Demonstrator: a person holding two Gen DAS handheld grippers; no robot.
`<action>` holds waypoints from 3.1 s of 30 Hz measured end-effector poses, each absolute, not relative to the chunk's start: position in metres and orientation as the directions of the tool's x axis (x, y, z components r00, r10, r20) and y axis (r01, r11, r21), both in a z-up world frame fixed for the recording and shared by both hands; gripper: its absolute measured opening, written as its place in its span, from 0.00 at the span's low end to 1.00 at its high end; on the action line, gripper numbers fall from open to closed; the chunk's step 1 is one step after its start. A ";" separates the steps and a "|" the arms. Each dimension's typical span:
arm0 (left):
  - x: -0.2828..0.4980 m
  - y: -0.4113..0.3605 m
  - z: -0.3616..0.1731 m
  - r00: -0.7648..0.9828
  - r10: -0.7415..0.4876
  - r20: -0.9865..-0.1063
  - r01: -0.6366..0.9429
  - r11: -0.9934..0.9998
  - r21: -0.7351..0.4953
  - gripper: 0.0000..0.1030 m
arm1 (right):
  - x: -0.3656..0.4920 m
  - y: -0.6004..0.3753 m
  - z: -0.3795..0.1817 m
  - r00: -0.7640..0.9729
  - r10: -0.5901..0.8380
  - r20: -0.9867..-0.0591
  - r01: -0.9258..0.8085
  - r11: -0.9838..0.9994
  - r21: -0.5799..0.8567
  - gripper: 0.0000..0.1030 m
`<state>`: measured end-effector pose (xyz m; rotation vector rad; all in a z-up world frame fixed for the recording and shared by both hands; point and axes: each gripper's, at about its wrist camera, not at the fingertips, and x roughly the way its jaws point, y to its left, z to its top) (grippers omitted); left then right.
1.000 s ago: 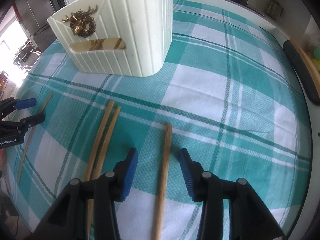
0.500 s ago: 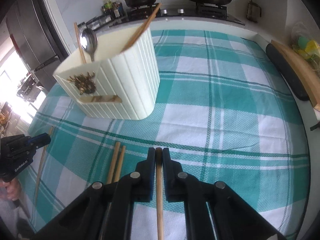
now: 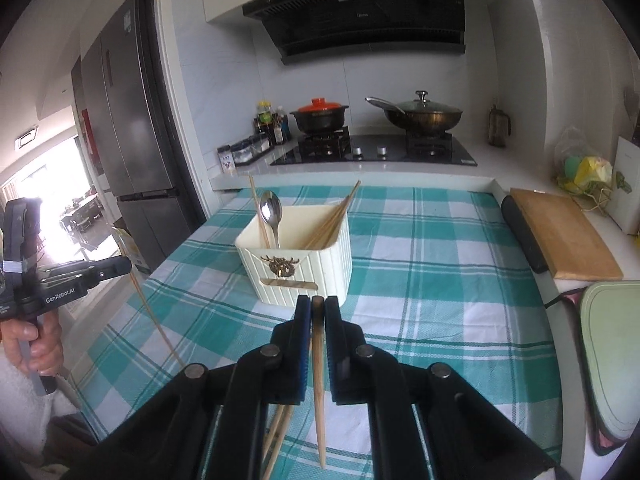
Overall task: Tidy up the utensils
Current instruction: 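Lift both chopsticks into the cream box and open both tools to drop them, then withdraw both open tools from the box over the last two chopsticks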
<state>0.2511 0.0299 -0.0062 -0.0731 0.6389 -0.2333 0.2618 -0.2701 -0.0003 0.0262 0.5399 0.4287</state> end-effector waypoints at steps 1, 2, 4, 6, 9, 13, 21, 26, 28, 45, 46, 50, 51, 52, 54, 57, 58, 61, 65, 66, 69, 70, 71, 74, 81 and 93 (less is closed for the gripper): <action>0.249 0.029 -0.003 0.782 -0.244 -0.573 0.197 0.970 -0.144 0.04 | 0.258 -0.270 0.004 0.781 0.402 -0.478 -0.390 0.912 0.131 0.07; 0.248 0.028 0.000 0.786 -0.247 -0.567 0.200 0.969 -0.146 0.04 | 0.255 -0.269 0.008 0.789 0.402 -0.465 -0.390 0.912 0.126 0.07; 0.246 0.026 0.005 0.791 -0.252 -0.558 0.204 0.968 -0.147 0.04 | 0.251 -0.268 0.015 0.805 0.401 -0.438 -0.390 0.913 0.120 0.07; 0.243 0.026 0.010 0.795 -0.257 -0.549 0.207 0.966 -0.151 0.04 | 0.247 -0.266 0.022 0.816 0.403 -0.416 -0.391 0.913 0.118 0.07; 0.239 0.028 0.017 0.805 -0.261 -0.532 0.212 0.965 -0.153 0.04 | 0.246 -0.265 0.029 0.823 0.405 -0.398 -0.390 0.913 0.122 0.07; 0.235 0.031 0.025 0.813 -0.261 -0.520 0.212 0.965 -0.153 0.04 | 0.245 -0.261 0.037 0.826 0.409 -0.387 -0.395 0.911 0.120 0.07; 0.236 0.033 0.026 0.811 -0.254 -0.527 0.206 0.967 -0.149 0.04 | 0.245 -0.261 0.048 0.830 0.413 -0.375 -0.402 0.909 0.112 0.07; 0.237 0.033 0.025 0.809 -0.250 -0.532 0.203 0.968 -0.147 0.04 | 0.249 -0.262 0.049 0.826 0.415 -0.381 -0.404 0.908 0.112 0.07; 0.239 0.034 0.024 0.806 -0.250 -0.536 0.202 0.968 -0.148 0.04 | 0.250 -0.261 0.049 0.826 0.413 -0.383 -0.403 0.909 0.110 0.07; 0.256 0.040 0.033 0.805 -0.254 -0.536 0.195 0.967 -0.166 0.04 | 0.273 -0.258 0.054 0.814 0.423 -0.398 -0.402 0.905 0.141 0.07; 0.258 0.040 0.036 0.806 -0.257 -0.534 0.195 0.966 -0.170 0.04 | 0.276 -0.257 0.056 0.815 0.423 -0.397 -0.401 0.905 0.141 0.07; 0.268 0.040 0.050 0.810 -0.264 -0.523 0.196 0.963 -0.183 0.04 | 0.290 -0.256 0.070 0.818 0.425 -0.388 -0.404 0.904 0.139 0.07; 0.272 0.040 0.055 0.812 -0.266 -0.519 0.196 0.963 -0.186 0.04 | 0.294 -0.255 0.075 0.820 0.425 -0.384 -0.405 0.904 0.135 0.07; 0.275 0.039 0.061 0.815 -0.268 -0.513 0.197 0.962 -0.189 0.04 | 0.299 -0.253 0.081 0.822 0.424 -0.379 -0.406 0.904 0.131 0.07; 0.282 0.037 0.073 0.825 -0.272 -0.496 0.202 0.961 -0.191 0.04 | 0.311 -0.250 0.093 0.827 0.424 -0.370 -0.408 0.905 0.123 0.07; 0.296 0.032 0.092 0.842 -0.279 -0.462 0.212 0.958 -0.191 0.04 | 0.331 -0.245 0.111 0.834 0.430 -0.346 -0.410 0.902 0.134 0.07; 0.303 0.030 0.097 0.848 -0.277 -0.452 0.212 0.959 -0.189 0.04 | 0.337 -0.244 0.116 0.837 0.434 -0.332 -0.412 0.901 0.139 0.07; 0.325 0.023 0.109 0.865 -0.268 -0.423 0.204 0.960 -0.191 0.04 | 0.353 -0.235 0.131 0.854 0.440 -0.279 -0.419 0.898 0.134 0.07; 0.360 0.014 0.109 0.873 -0.244 -0.422 0.181 0.966 -0.184 0.04 | 0.377 -0.218 0.135 0.863 0.443 -0.241 -0.429 0.896 0.110 0.07; 0.369 0.011 0.107 0.871 -0.237 -0.429 0.175 0.968 -0.179 0.04 | 0.384 -0.214 0.133 0.862 0.444 -0.243 -0.431 0.896 0.108 0.07; 0.395 0.006 0.091 0.854 -0.226 -0.469 0.162 0.972 -0.173 0.04 | 0.408 -0.205 0.116 0.847 0.453 -0.278 -0.438 0.891 0.119 0.07; 0.403 0.005 0.084 0.844 -0.223 -0.488 0.157 0.972 -0.173 0.04 | 0.418 -0.202 0.108 0.838 0.455 -0.301 -0.438 0.890 0.127 0.07; 0.412 0.005 0.076 0.832 -0.221 -0.509 0.151 0.973 -0.175 0.04 | 0.428 -0.199 0.099 0.827 0.459 -0.326 -0.438 0.888 0.139 0.07; 0.438 0.005 0.051 0.788 -0.221 -0.574 0.134 0.973 -0.190 0.04 | 0.458 -0.192 0.072 0.790 0.469 -0.394 -0.434 0.883 0.179 0.07; 0.494 0.003 -0.011 0.655 -0.210 -0.726 0.073 0.974 -0.217 0.13 | 0.524 -0.181 -0.001 0.664 0.468 -0.583 -0.349 0.884 0.312 0.11; 0.390 0.017 -0.013 0.673 -0.135 -0.727 0.146 0.988 -0.048 0.78 | 0.422 -0.198 -0.006 0.692 0.426 -0.583 -0.413 0.896 0.166 0.46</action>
